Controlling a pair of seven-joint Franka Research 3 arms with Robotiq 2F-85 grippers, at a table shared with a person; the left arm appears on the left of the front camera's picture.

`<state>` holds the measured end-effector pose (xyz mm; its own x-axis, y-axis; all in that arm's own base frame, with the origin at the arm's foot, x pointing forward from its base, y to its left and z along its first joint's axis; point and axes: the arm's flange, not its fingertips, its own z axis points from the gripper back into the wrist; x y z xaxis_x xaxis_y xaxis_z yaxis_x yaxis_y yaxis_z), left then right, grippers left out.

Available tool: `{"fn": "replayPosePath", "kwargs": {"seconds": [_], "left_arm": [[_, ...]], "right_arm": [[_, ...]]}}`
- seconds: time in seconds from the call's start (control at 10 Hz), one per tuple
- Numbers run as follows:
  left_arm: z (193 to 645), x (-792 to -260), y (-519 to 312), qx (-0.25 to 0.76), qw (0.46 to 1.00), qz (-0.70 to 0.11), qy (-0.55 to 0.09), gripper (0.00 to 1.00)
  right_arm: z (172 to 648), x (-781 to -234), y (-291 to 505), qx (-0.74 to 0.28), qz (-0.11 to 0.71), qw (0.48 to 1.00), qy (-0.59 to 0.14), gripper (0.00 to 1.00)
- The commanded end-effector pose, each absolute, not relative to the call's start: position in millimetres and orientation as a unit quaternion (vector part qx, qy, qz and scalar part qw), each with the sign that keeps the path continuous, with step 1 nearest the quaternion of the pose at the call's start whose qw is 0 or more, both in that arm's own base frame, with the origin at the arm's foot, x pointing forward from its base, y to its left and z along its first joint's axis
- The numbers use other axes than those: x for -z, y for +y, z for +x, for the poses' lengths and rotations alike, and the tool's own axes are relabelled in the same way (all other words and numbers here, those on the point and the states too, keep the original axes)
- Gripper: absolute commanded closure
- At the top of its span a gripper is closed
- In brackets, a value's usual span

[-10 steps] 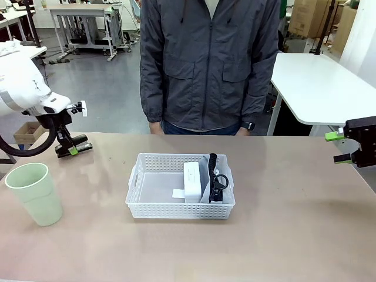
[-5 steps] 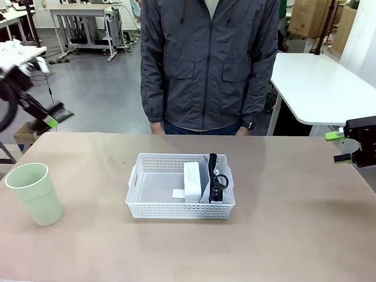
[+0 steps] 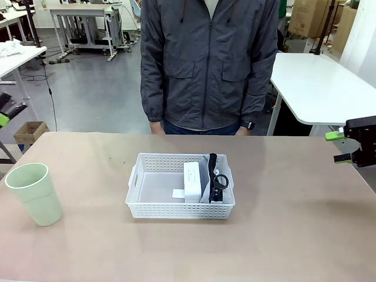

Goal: Efficiently arrange items inside the basket to fit them all.
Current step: Pick up the Stapler and place it inside the Organizing basket.

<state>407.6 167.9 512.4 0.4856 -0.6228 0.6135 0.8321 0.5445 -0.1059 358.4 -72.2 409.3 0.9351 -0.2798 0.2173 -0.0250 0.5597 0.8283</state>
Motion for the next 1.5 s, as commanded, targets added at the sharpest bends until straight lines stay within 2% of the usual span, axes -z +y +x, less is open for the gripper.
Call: {"fn": "replayPosePath", "kwargs": {"seconds": [0.0, 0.1, 0.5, 0.6, 0.7, 0.9, 1.1, 1.2, 1.3, 1.4], "left_arm": [[394.1, -502.5, 173.1, 0.444, 0.821, -0.211, -0.291, 1.00], [400.3, -500.4, 178.1, 0.416, 0.834, -0.223, -0.285, 1.00], [393.3, -509.8, 176.2, 0.436, 0.833, -0.204, -0.273, 1.00], [392.0, -505.1, 177.6, 0.435, 0.832, -0.208, -0.274, 0.63], [386.7, -499.5, 176.5, 0.458, 0.831, -0.213, -0.234, 0.63], [370.4, -523.5, 122.1, 0.483, 0.823, -0.170, -0.246, 0.63], [360.4, -524.0, 43.9, 0.492, 0.835, -0.138, -0.204, 0.63], [358.4, -526.7, 13.3, 0.493, 0.834, -0.112, -0.219, 0.63], [356.2, -529.9, -15.5, 0.537, 0.812, -0.098, -0.209, 0.63], [356.8, -526.7, -50.7, 0.614, 0.768, -0.114, -0.144, 0.63]], "right_arm": [[357.6, -409.5, -72.5, 0.070, 0.467, 0.866, -0.166, 0.00], [357.6, -409.5, -72.5, 0.070, 0.467, 0.866, -0.166, 0.00], [357.6, -409.5, -72.5, 0.070, 0.467, 0.866, -0.166, 0.00], [357.6, -409.5, -72.5, 0.070, 0.467, 0.866, -0.166, 0.00], [357.6, -409.5, -72.5, 0.070, 0.467, 0.866, -0.166, 0.00], [357.6, -409.5, -72.5, 0.070, 0.467, 0.866, -0.166, 0.00], [357.6, -409.5, -72.5, 0.070, 0.467, 0.866, -0.166, 0.00], [357.6, -409.5, -72.5, 0.070, 0.467, 0.866, -0.166, 0.00], [357.6, -409.5, -72.5, 0.070, 0.467, 0.866, -0.166, 0.00], [357.6, -409.5, -72.5, 0.070, 0.467, 0.866, -0.166, 0.00]]}}
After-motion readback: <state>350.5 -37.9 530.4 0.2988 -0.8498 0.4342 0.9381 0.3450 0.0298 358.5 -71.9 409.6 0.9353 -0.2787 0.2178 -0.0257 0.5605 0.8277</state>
